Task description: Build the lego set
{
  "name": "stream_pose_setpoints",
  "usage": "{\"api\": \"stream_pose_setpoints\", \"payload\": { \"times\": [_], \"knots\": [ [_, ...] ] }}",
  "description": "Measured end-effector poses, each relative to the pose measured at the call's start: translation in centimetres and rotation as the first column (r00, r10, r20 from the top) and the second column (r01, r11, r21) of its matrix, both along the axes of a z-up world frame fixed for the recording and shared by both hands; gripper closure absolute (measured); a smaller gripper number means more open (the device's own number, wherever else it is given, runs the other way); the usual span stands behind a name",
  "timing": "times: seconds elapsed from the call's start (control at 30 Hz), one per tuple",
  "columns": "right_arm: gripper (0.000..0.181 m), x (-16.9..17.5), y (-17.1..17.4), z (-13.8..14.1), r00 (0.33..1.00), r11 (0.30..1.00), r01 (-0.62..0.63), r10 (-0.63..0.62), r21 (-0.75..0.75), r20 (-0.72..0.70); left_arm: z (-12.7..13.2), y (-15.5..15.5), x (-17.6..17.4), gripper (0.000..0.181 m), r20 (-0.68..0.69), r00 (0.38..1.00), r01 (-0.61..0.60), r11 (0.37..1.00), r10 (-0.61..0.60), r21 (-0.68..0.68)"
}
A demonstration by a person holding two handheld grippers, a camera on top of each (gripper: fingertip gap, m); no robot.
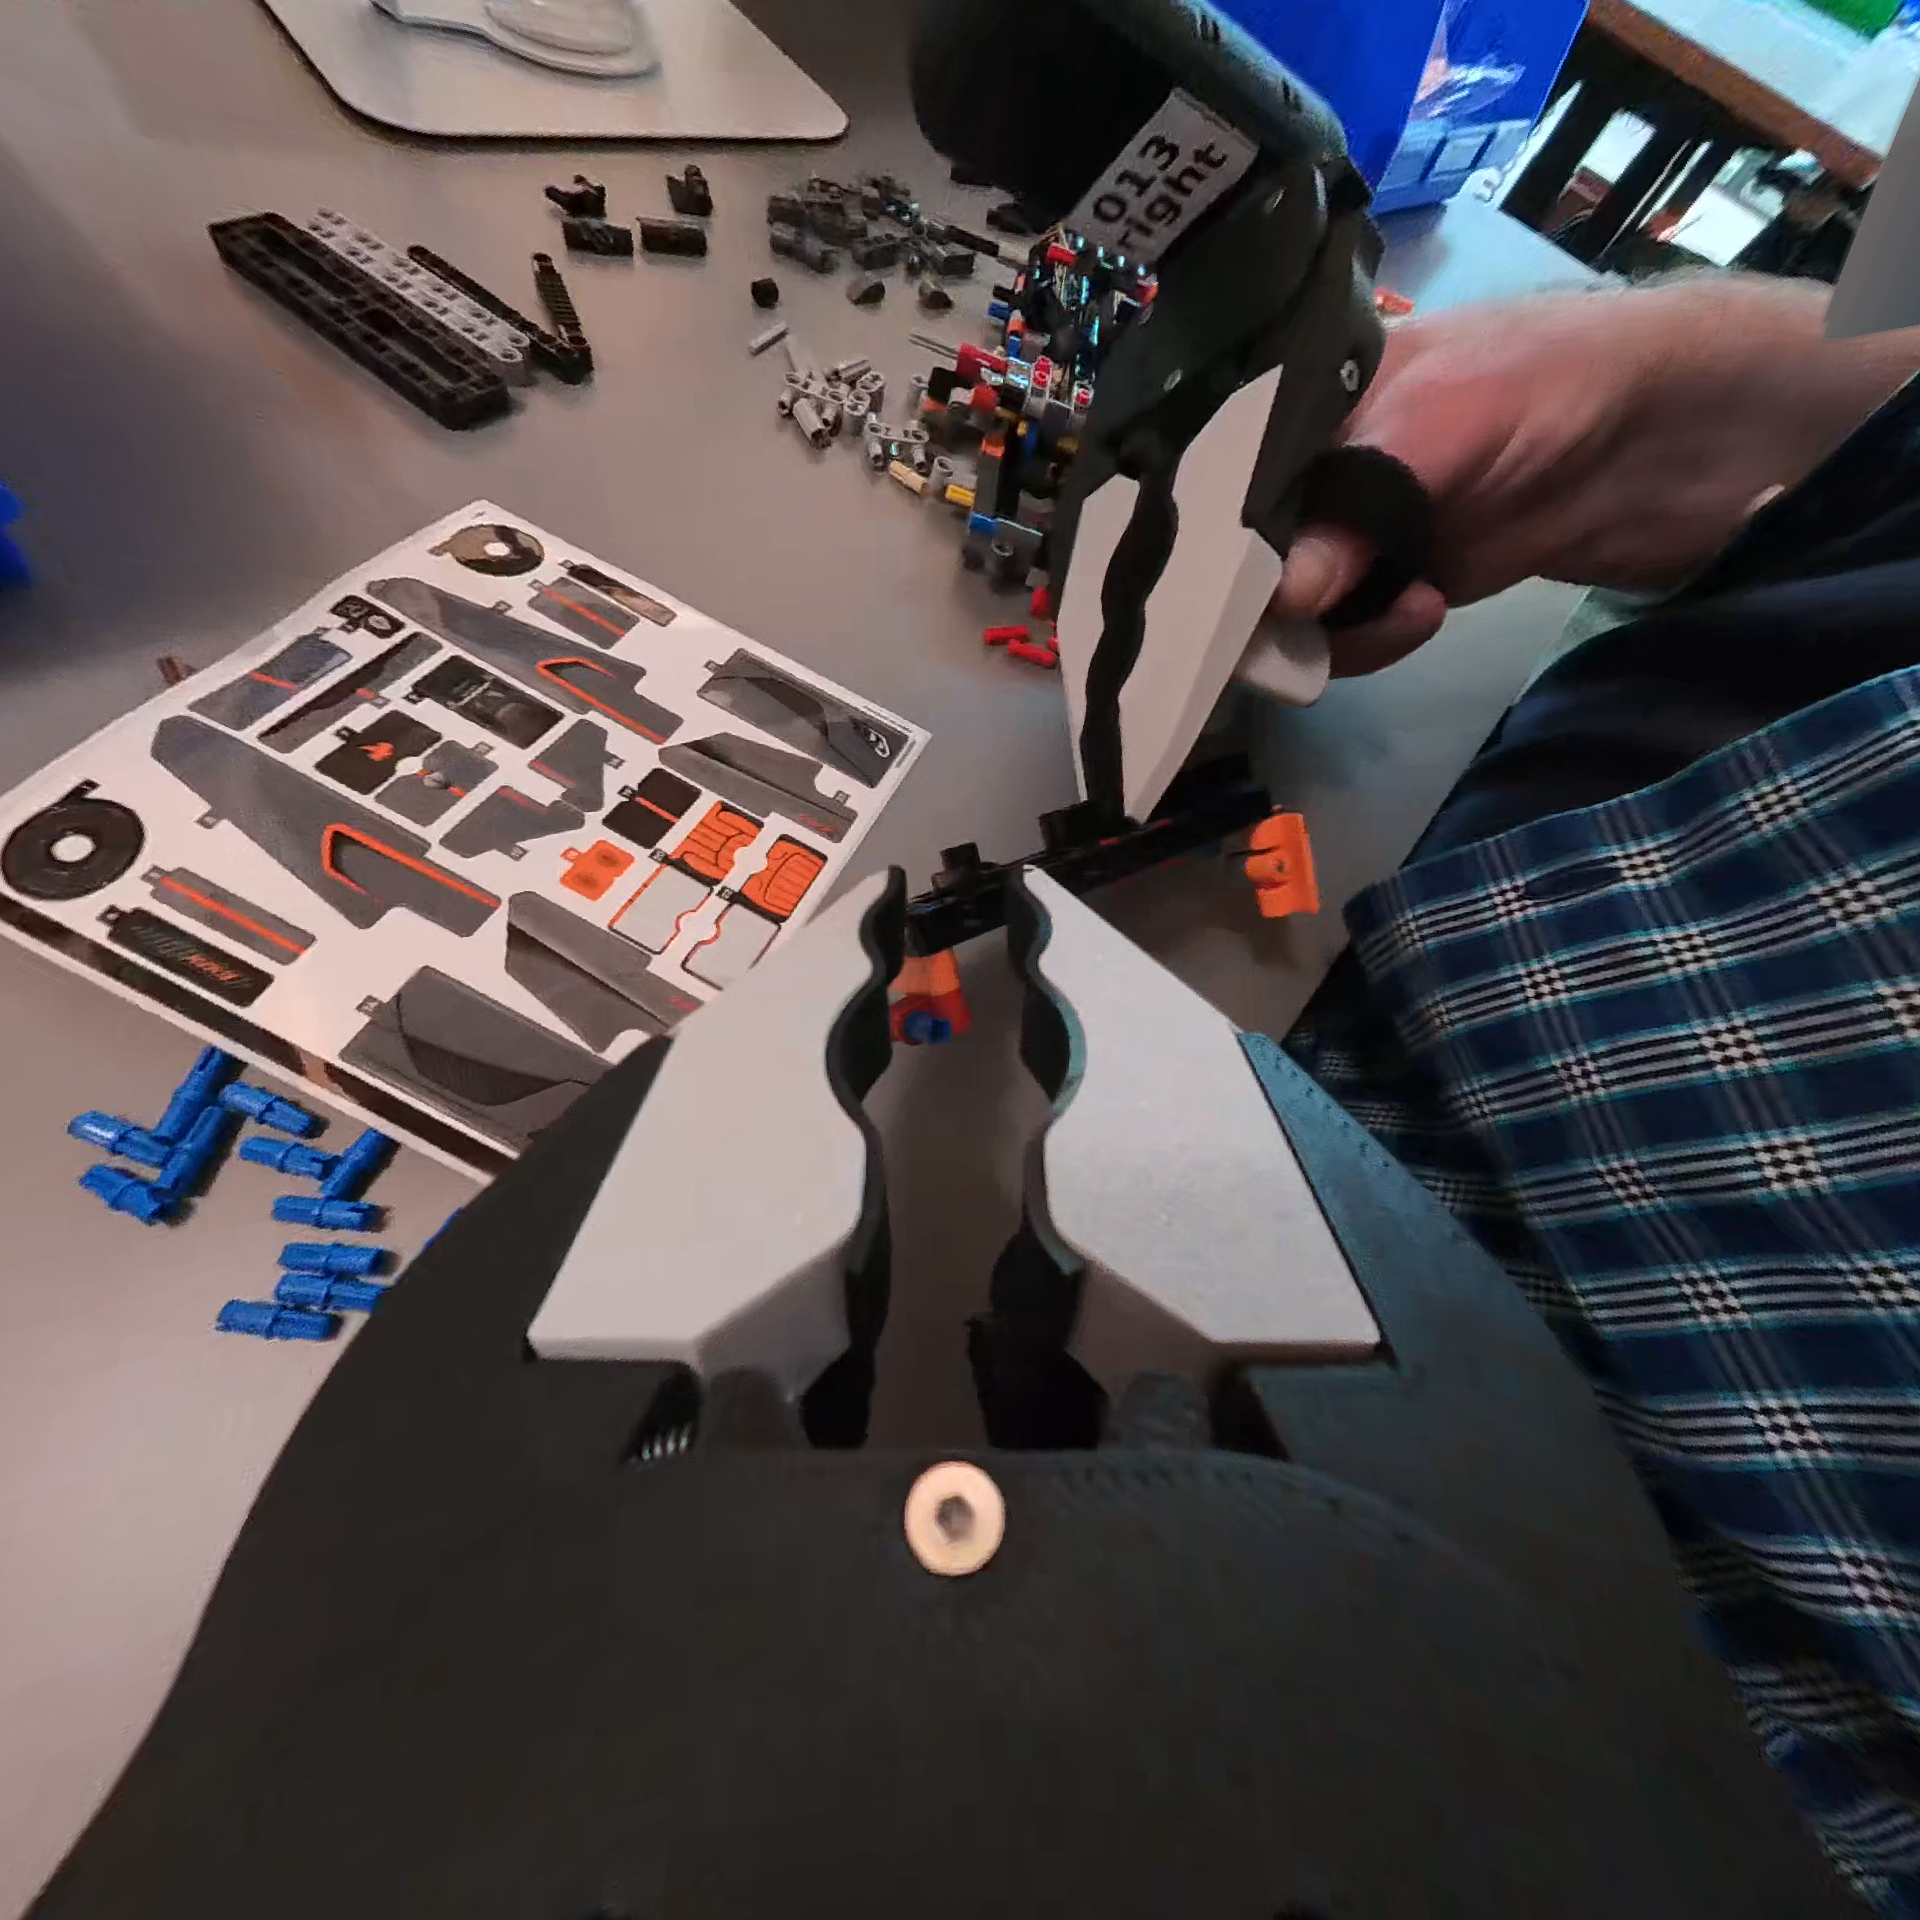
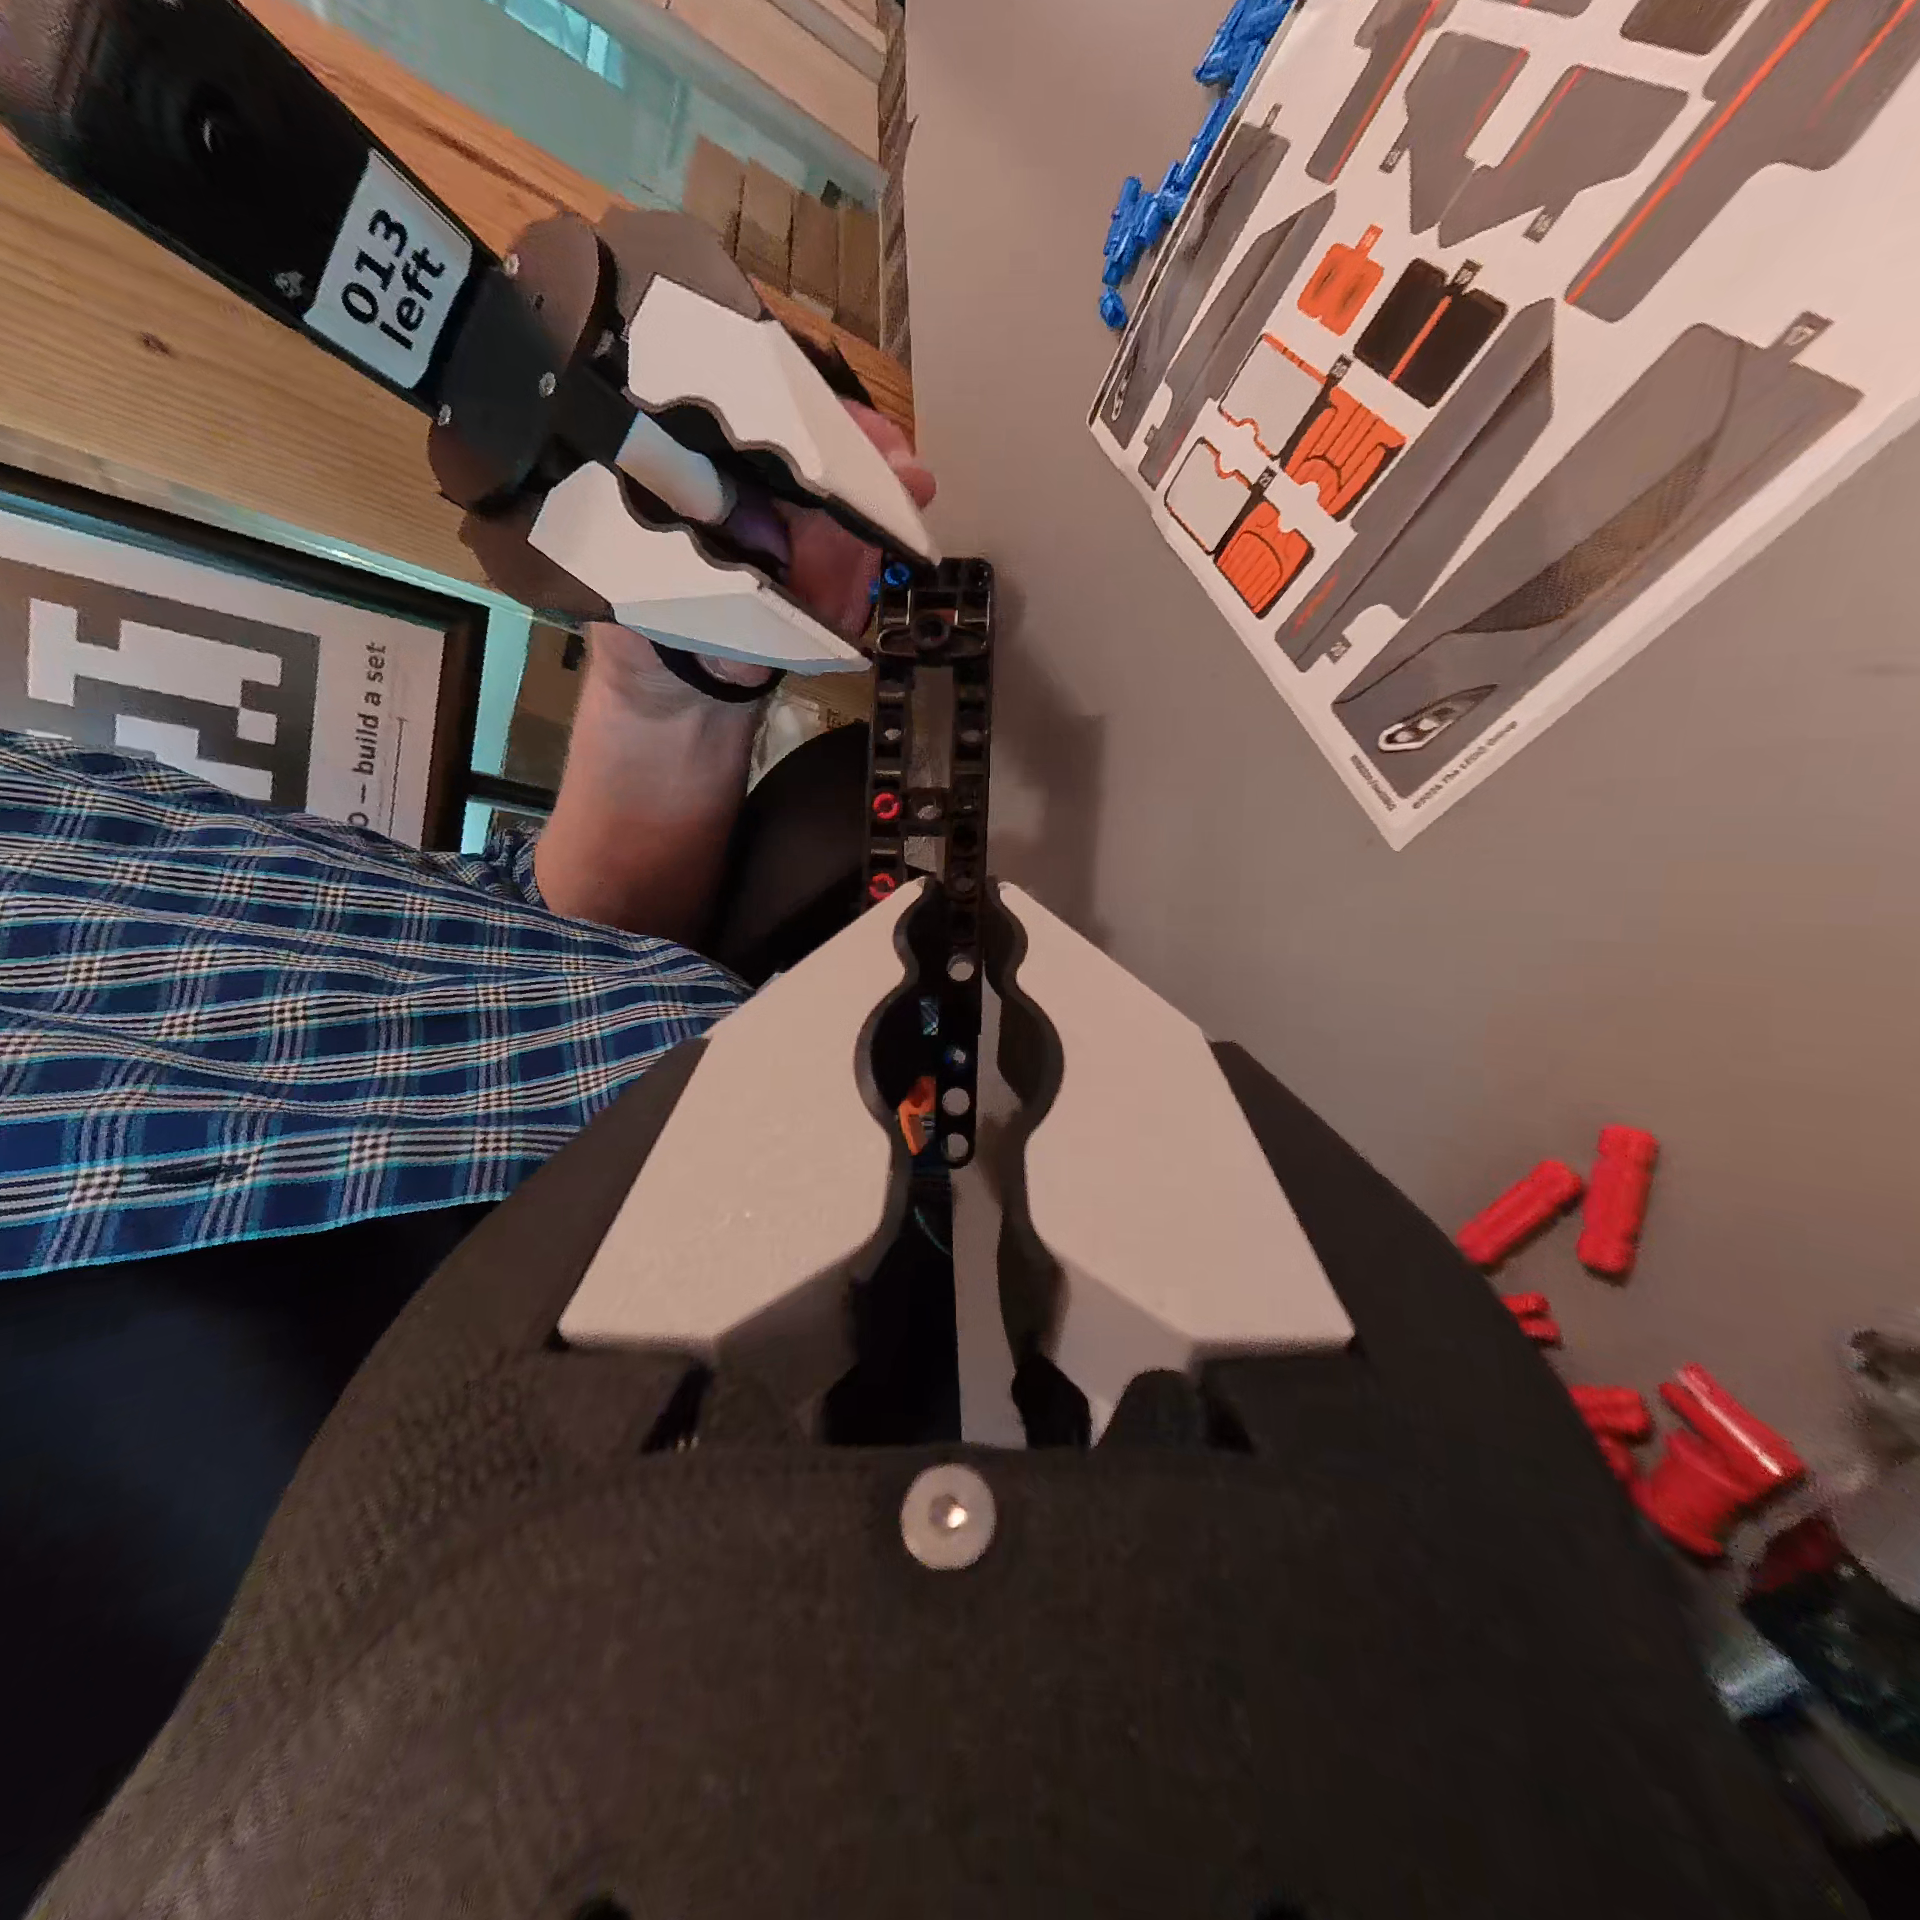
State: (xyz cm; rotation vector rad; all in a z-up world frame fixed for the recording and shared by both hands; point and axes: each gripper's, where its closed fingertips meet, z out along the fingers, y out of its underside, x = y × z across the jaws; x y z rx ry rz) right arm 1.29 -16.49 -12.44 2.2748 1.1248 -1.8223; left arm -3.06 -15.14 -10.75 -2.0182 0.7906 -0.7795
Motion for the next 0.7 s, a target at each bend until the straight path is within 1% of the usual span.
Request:
{"api": "stream_pose_setpoints", "payload": {
  "times": [0.07, 0.1, 0.2, 0.27, 0.3, 0.37, 0.47, 0.53, 0.6, 0.63, 0.7],
  "knots": [
    [0.177, 0.1, 0.1, -0.2, 1.0, 1.0, 0.004, -0.004, 0.016, 0.01, -0.1, -0.1, 0.1, 0.169, 0.012, 1.0, 0.01, 1.0, -0.01, -0.005],
    [0.177, 0.1, 0.0, -0.1, 1.0, 1.0, 0.002, -0.002, 0.014, 0.008, -0.4, -0.2, 0.2, 0.181, 0.002, 1.0, 0.011, 1.0, -0.011, -0.002],
    [0.177, 0.2, -0.1, -0.7, 0.999, 0.999, -0.005, 0.003, 0.05, 0.042, -1.7, -0.5, 0.2, 0.181, -0.059, 0.998, 0.02, 0.999, -0.022, -0.03],
    [0.177, 0.3, 0.1, -0.6, 0.999, 0.999, 0.01, -0.011, 0.031, 0.034, -1.1, -0.8, 0.2, 0.18, -0.053, 0.998, 0.04, 0.999, -0.04, -0.005],
    [0.178, 0.3, 0.4, -0.6, 0.999, 0.999, 0.026, -0.027, 0.034, 0.03, -0.9, -1.0, 0.1, 0.165, -0.054, 0.997, 0.053, 0.999, -0.053, 0.0],
    [0.177, 0.4, 0.8, -0.1, 0.999, 0.999, 0.048, -0.048, 0.008, 0.007, -0.5, -1.2, -0.4, 0.154, -0.06, 0.996, 0.06, 0.998, -0.059, 0.019],
    [0.177, 0.5, 1.1, 0.3, 0.997, 0.997, 0.07, -0.07, -0.023, -0.019, -0.7, -0.9, -0.7, 0.144, -0.099, 0.994, 0.047, 0.998, -0.042, 0.048],
    [0.177, 0.4, 1.0, 0.4, 0.997, 0.996, 0.073, -0.074, -0.051, -0.031, -1.1, -0.7, -0.3, 0.148, -0.137, 0.99, 0.052, 0.997, -0.044, 0.058],
    [0.177, 0.4, 0.9, 0.2, 0.996, 0.995, 0.078, -0.079, -0.06, -0.027, -1.7, -0.2, -0.4, 0.155, -0.174, 0.985, 0.021, 0.998, -0.01, 0.062],
    [0.177, 0.4, 0.8, 0.2, 0.996, 0.994, 0.079, -0.081, -0.072, -0.03, -1.7, 0.0, -0.5, 0.163, -0.164, 0.986, 0.002, 0.998, 0.009, 0.066],
    [0.177, 0.4, 0.6, 0.1, 0.996, 0.993, 0.083, -0.086, -0.086, -0.033, -1.7, 0.0, -0.5, 0.164, -0.131, 0.991, -0.002, 0.999, 0.008, 0.042]
  ]
}}
